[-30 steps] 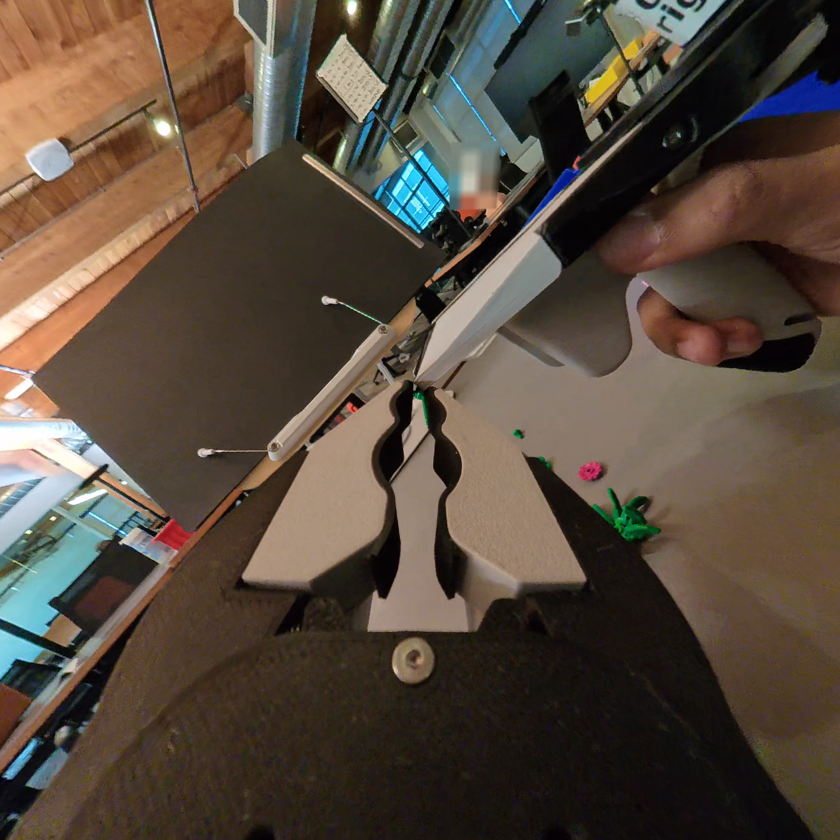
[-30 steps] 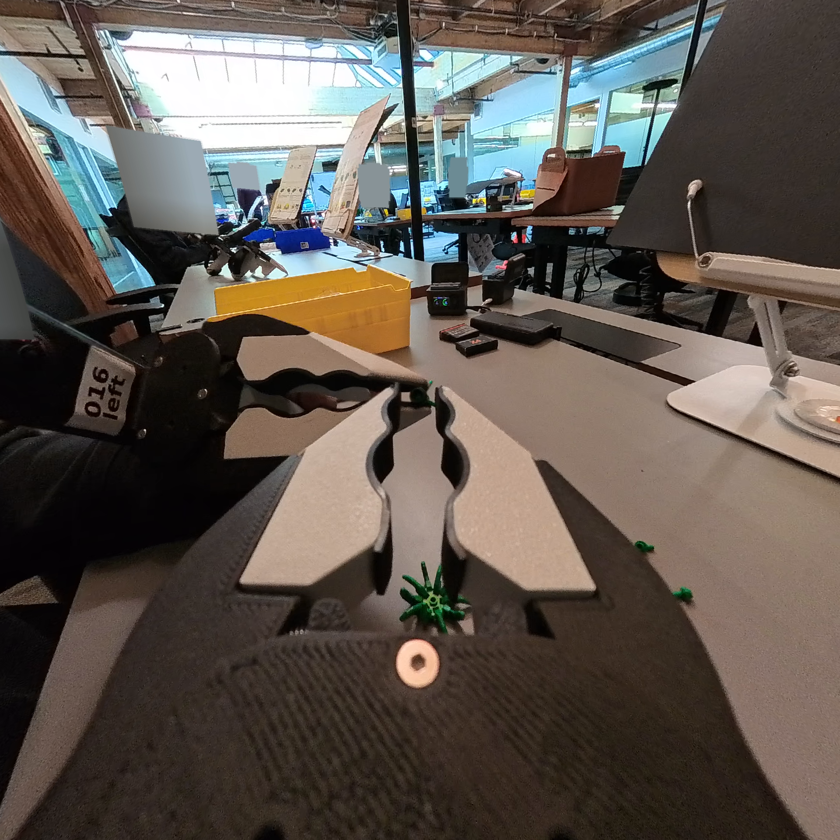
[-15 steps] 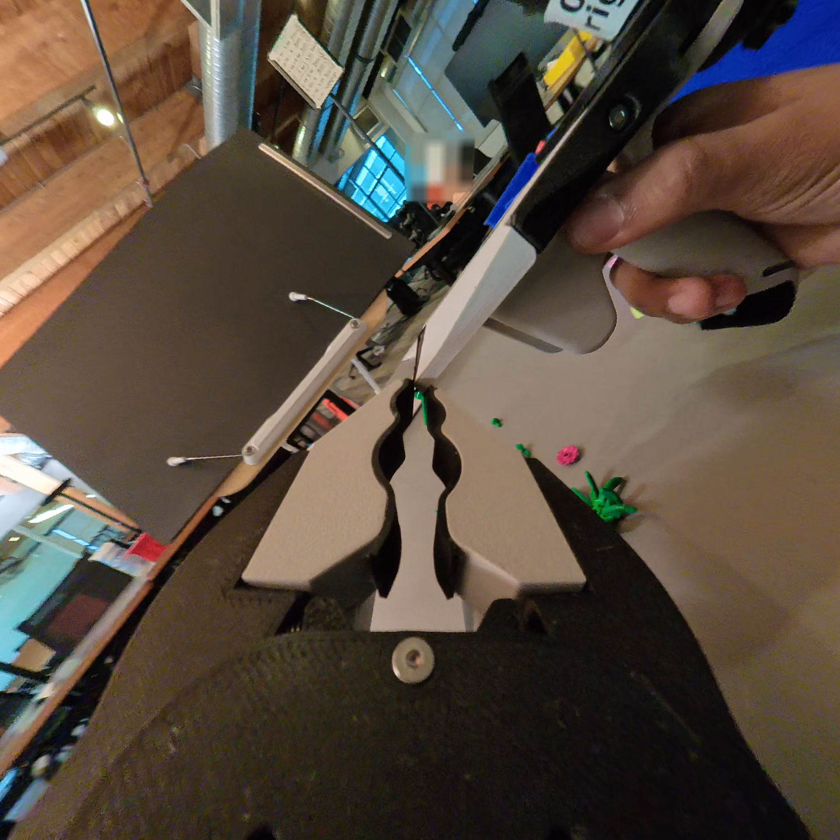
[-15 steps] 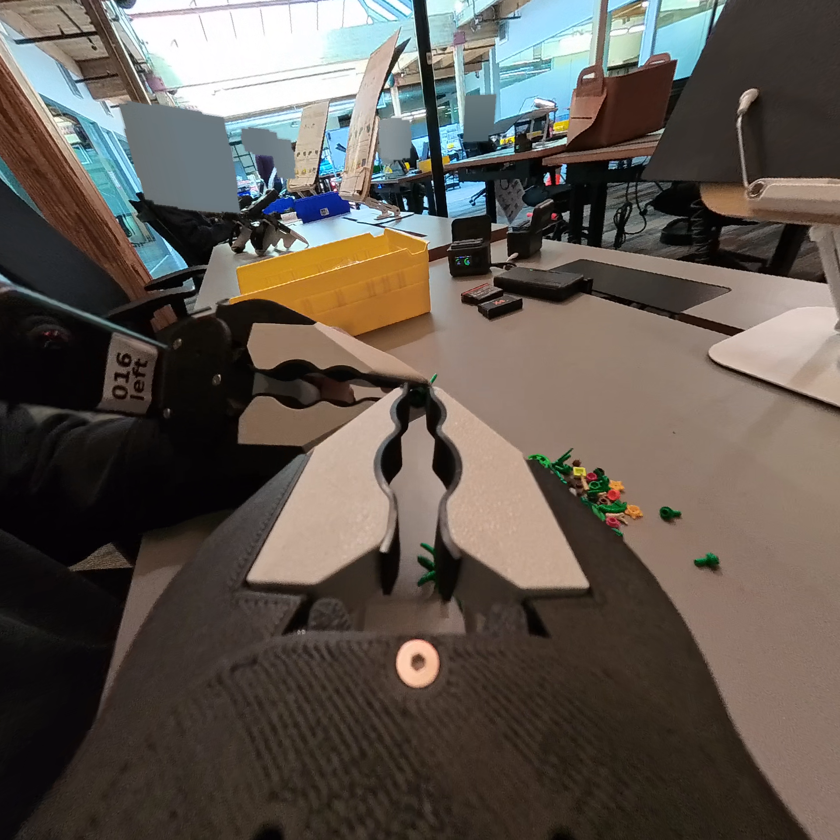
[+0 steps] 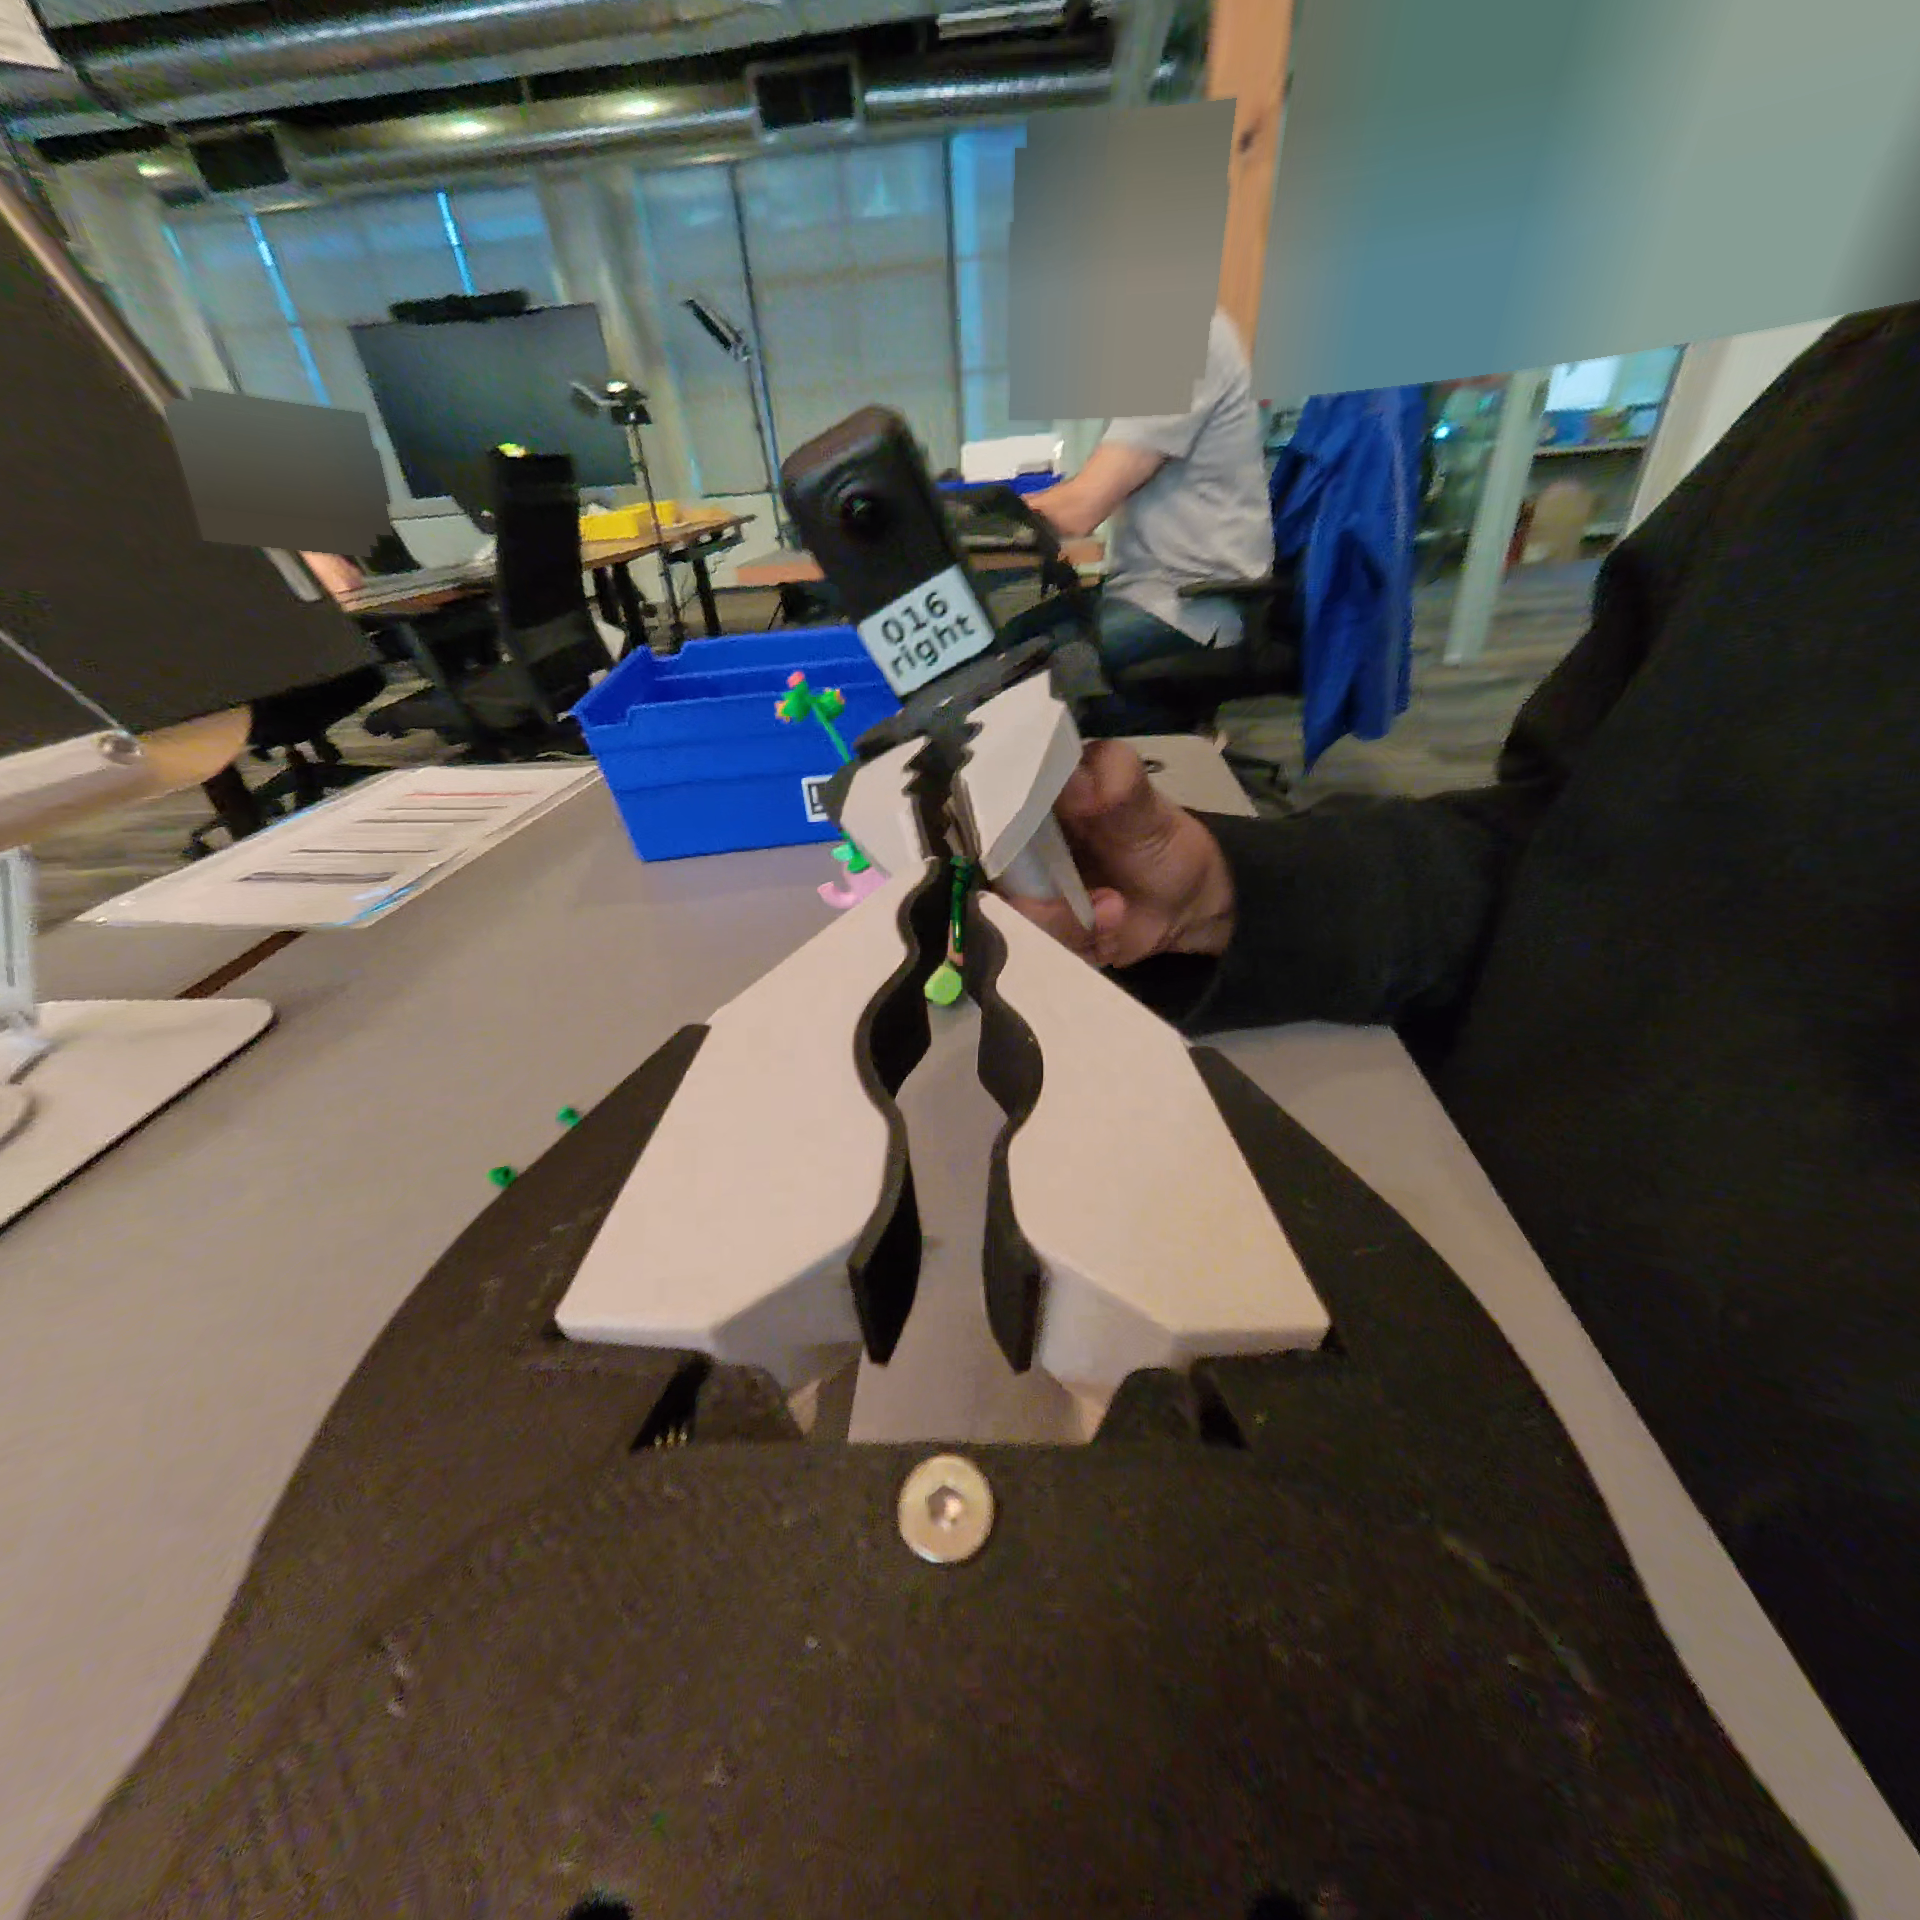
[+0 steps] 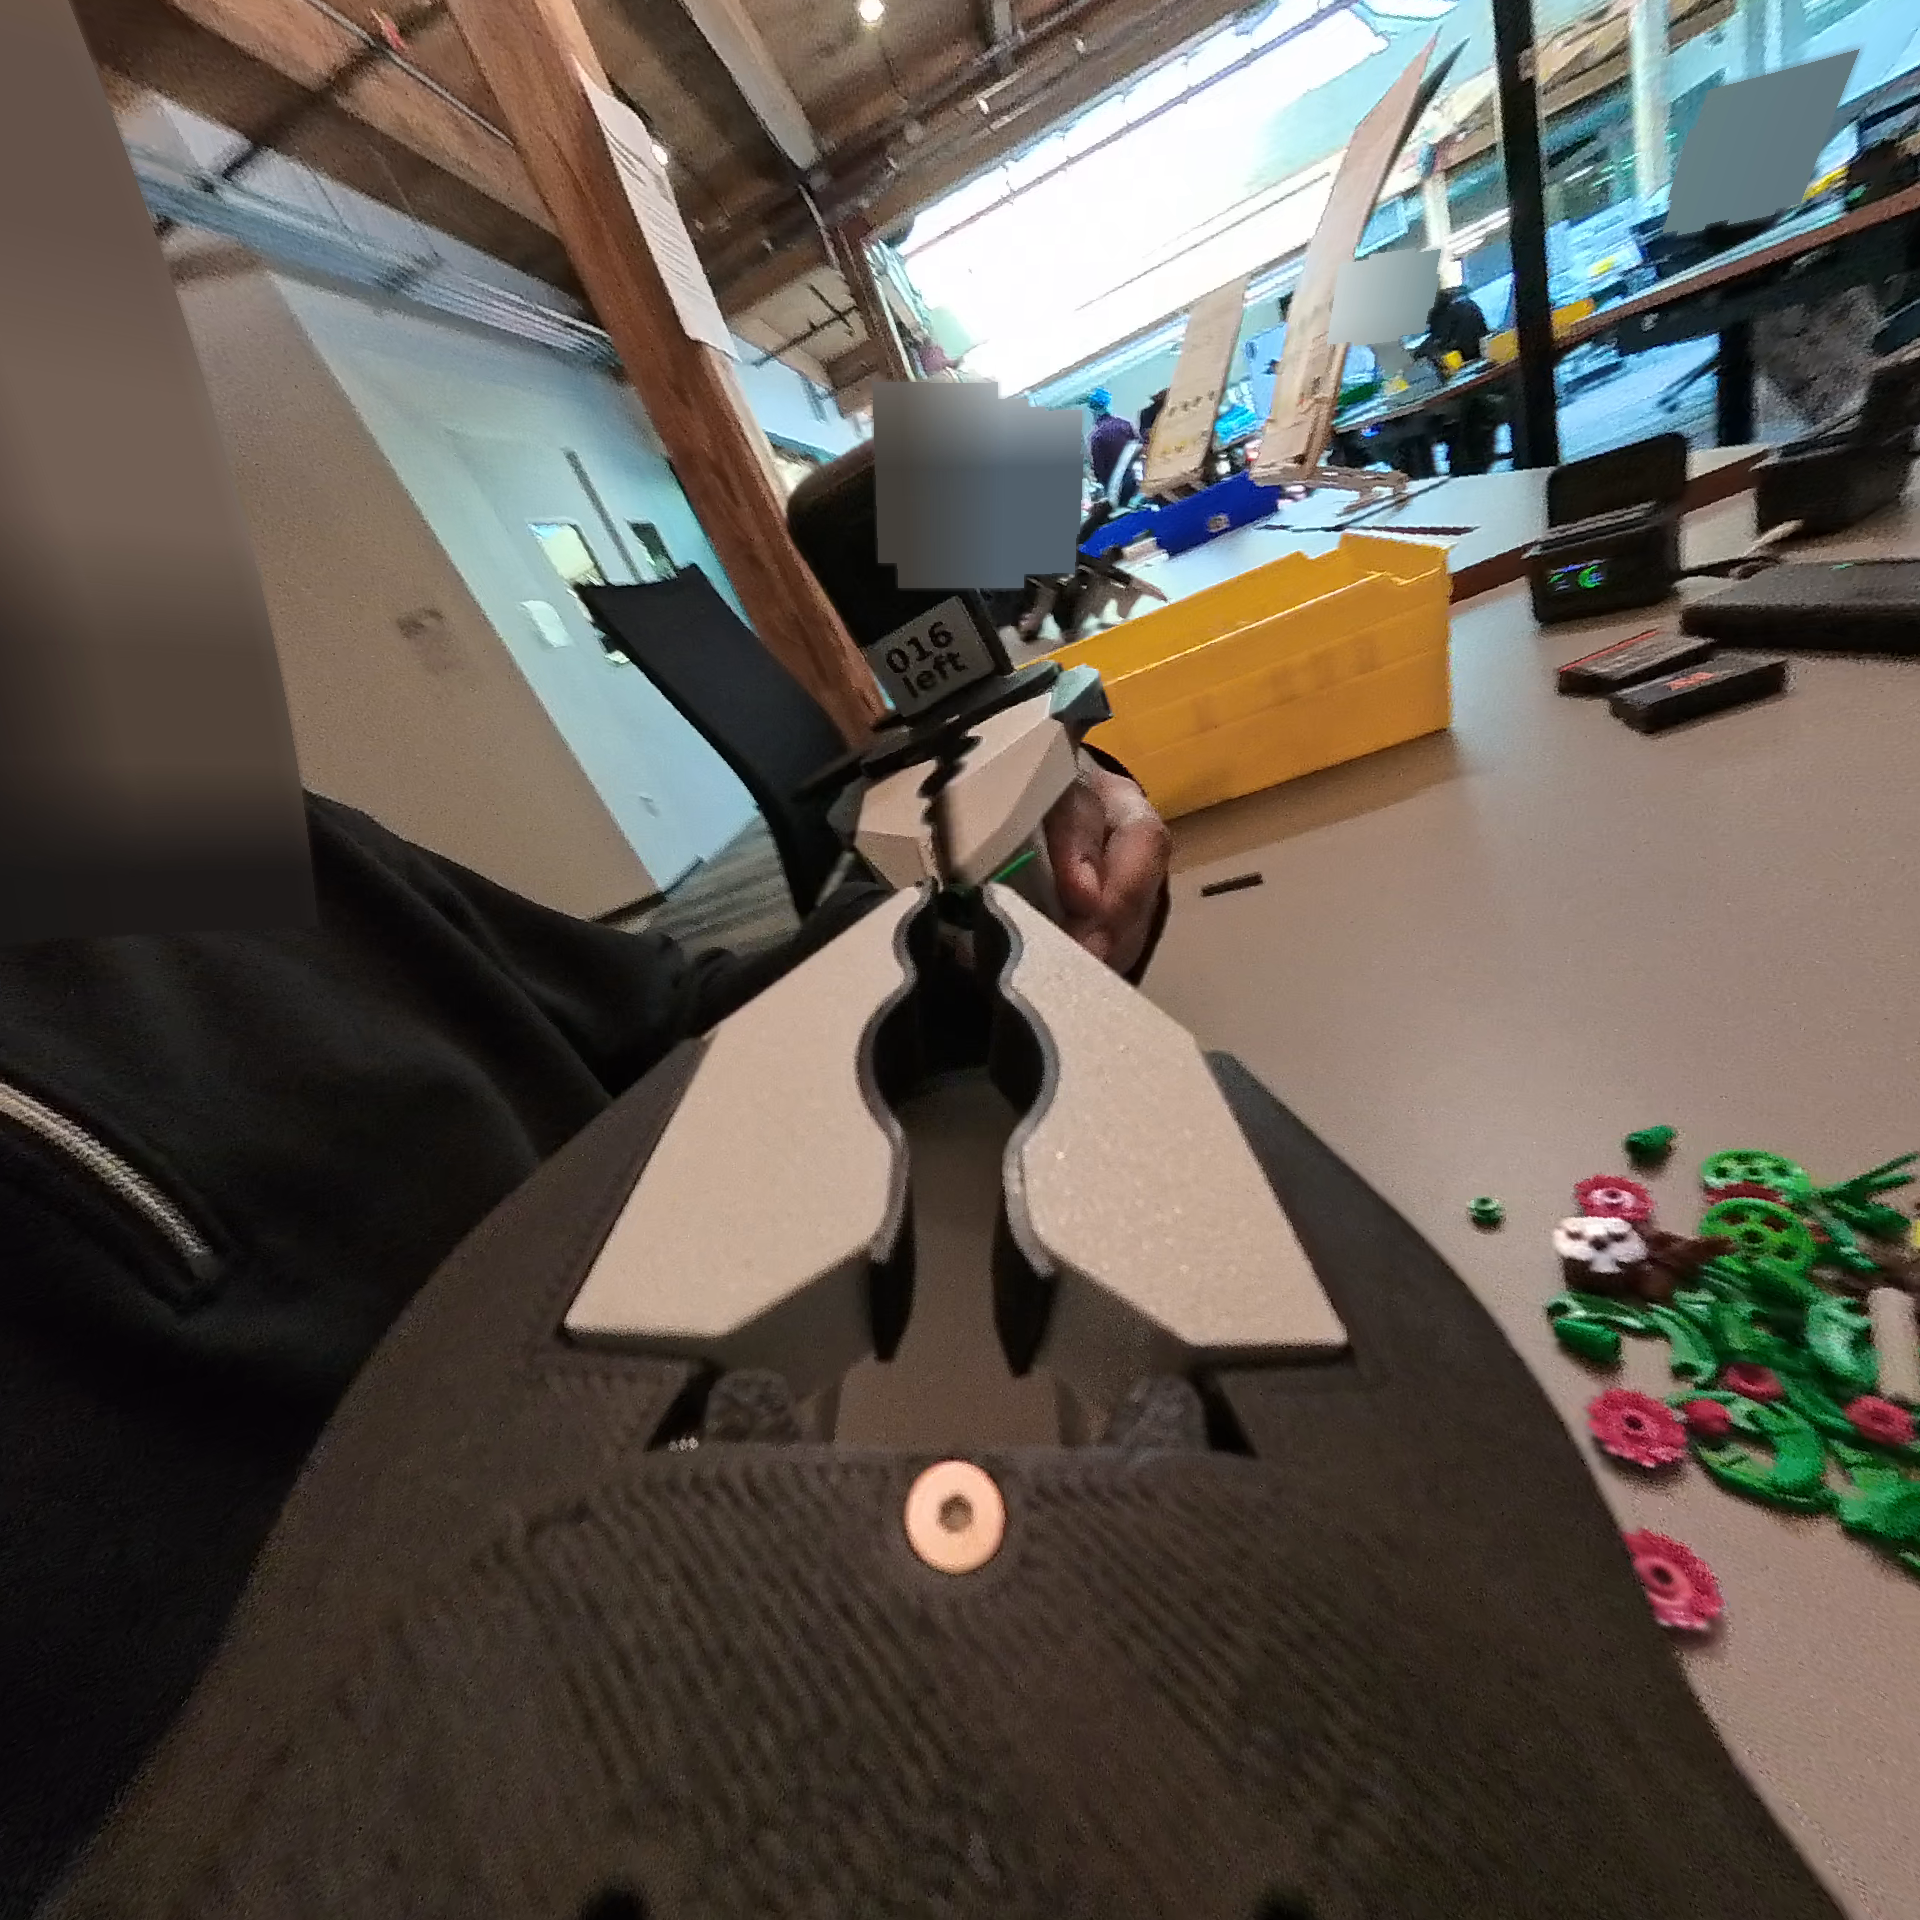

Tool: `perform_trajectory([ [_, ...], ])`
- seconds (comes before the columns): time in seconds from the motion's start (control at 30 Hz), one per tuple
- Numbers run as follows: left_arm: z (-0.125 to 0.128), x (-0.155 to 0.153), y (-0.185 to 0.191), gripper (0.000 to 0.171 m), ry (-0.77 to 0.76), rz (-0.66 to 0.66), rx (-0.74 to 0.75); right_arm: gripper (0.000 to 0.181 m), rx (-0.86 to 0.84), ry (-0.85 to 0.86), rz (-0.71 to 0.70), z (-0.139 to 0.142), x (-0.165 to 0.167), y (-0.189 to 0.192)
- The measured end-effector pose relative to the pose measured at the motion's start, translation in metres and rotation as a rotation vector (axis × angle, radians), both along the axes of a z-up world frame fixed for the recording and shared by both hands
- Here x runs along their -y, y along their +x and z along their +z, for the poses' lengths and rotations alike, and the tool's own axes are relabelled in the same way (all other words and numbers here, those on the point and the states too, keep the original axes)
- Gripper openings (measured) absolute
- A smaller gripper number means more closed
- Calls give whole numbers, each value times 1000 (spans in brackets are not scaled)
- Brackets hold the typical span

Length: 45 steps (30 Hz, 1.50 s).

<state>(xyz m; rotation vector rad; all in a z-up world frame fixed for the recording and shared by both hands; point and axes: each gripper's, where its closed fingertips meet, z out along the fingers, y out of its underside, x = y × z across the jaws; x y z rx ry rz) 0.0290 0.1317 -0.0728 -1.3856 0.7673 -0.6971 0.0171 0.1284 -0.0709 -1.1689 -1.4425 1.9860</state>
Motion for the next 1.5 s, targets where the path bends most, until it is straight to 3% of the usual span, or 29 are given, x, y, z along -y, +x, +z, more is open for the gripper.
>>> perform_trajectory([
  [0.13,-13,-8,-4,0,-1,62,-82,3,-99,-175,75,23,-5,12],
  [0.3,-12,-11,-4,0,3,78,-57,3,-81,-112,-22,18,-16,9],
  [0.5,-9,-35,-39,0,7,303,-29,4,0,29,-249,-1,-39,-6],
  [0.6,0,-38,-59,0,19,375,31,5,106,126,-426,-23,-62,-15],
  [0.73,-1,-46,-76,0,-18,453,85,5,395,269,-623,-79,-96,-23],
  [0.93,-14,-53,-77,0,-91,473,58,5,641,341,-634,-127,-105,-38],
  [1.17,-25,-55,-77,3,-152,479,12,15,554,336,-684,-111,-111,-39],
  [1.33,-44,-49,-83,17,-209,501,-155,12,400,234,-688,-80,-108,-32],
  [1.5,-87,8,-55,25,-376,170,-295,18,273,169,-662,-56,-101,-22],
])
